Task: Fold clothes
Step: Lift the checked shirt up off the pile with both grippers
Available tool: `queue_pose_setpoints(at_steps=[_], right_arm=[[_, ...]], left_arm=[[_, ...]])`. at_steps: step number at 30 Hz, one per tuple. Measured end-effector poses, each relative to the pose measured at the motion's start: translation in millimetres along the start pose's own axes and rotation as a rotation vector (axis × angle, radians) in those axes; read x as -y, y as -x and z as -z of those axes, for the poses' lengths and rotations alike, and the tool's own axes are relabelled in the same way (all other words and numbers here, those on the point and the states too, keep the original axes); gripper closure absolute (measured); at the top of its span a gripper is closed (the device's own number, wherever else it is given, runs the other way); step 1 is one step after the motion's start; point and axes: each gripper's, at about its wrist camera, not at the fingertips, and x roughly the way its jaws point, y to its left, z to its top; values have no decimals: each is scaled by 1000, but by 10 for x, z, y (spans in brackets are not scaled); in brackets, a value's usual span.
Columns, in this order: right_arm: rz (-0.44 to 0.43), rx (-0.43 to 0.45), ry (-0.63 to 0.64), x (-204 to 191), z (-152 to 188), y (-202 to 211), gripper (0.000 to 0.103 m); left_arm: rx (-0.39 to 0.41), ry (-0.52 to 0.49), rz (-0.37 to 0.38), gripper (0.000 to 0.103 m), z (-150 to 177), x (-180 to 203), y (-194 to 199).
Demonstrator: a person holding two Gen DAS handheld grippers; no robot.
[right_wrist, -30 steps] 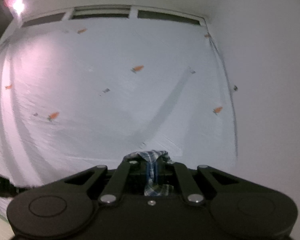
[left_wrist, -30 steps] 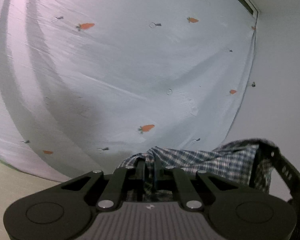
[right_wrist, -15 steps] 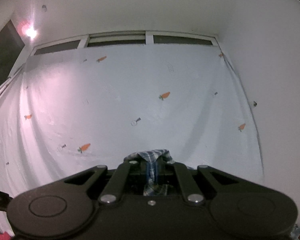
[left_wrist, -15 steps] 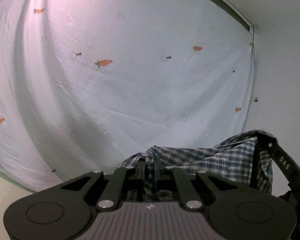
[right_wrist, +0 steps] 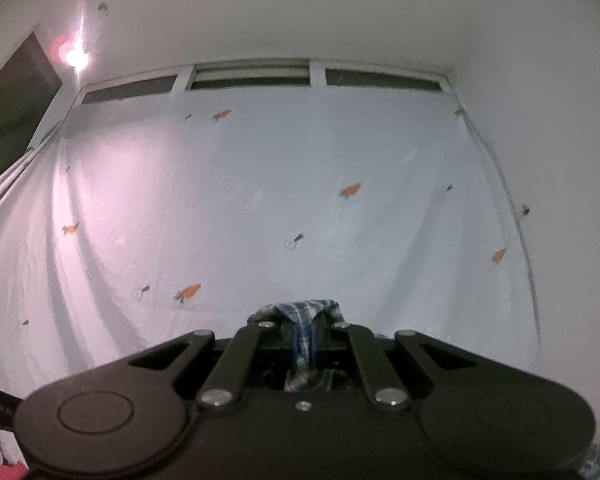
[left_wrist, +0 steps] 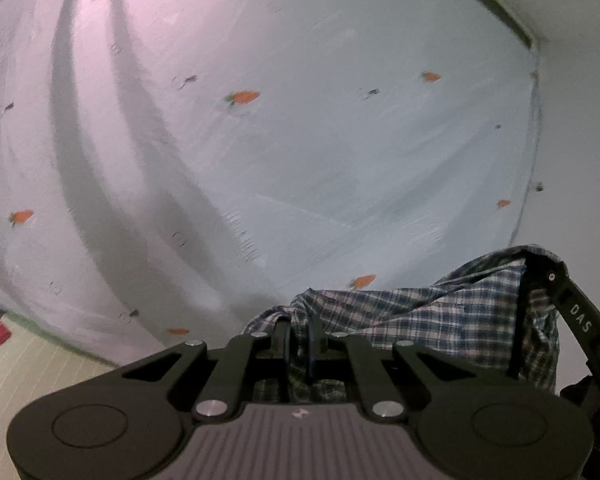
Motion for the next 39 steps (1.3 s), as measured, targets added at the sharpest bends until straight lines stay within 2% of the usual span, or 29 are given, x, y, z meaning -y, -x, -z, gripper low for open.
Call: queue_pose_setpoints(at_steps=[5,10,17,18,19,21,22,23,24,25,26,27,29,33,39], right_arm=[[-46,-71,0,-123,221,-229,97],[-123,-166,-25,-313,549,-631,97],[-208,-380,-28,-742,1365,-1396,96],[-217,-416,-28,-801,1505,-1508,94],[-221,-470,-21,-863,1674,-1627,92],[-212,-600,-10,-980,2038,-1868,73],[-199,-634,-5,-1002,2156,-1906,68],[-185,-663,-1,-1020,2266,-1933,57],[-171,-692,3,-1038,2376,-1960,44],[-157,-721,8,-1056,2486,-1988,37],[-144,-732,11,-1038,2532,-1965,24],[-131,-740,14,-1016,2570,-1935,17],[-94,-778,30,-935,2644,-1874,16],[6,-877,38,-708,2817,-1607,14],[169,-1036,24,-355,3093,-1087,13]], left_arm=[[-48,46,-55,94,62,-279,-217],[-101,100,-145,93,130,-692,-541],[-225,188,-288,93,331,-1442,-1234],[-246,191,-316,92,392,-1563,-1347],[-271,197,-349,86,458,-1693,-1462],[-319,210,-398,83,592,-1953,-1660],[-341,216,-416,80,659,-2082,-1742],[-361,223,-436,78,724,-2189,-1780],[-379,229,-457,73,789,-2294,-1817],[-392,227,-481,66,848,-2378,-1829],[-404,222,-495,61,902,-2440,-1833],[-415,217,-509,53,955,-2500,-1838],[-454,210,-517,46,1072,-2579,-1846],[-571,188,-488,45,1322,-2590,-1885],[-683,81,-328,34,1555,-2312,-1984]])
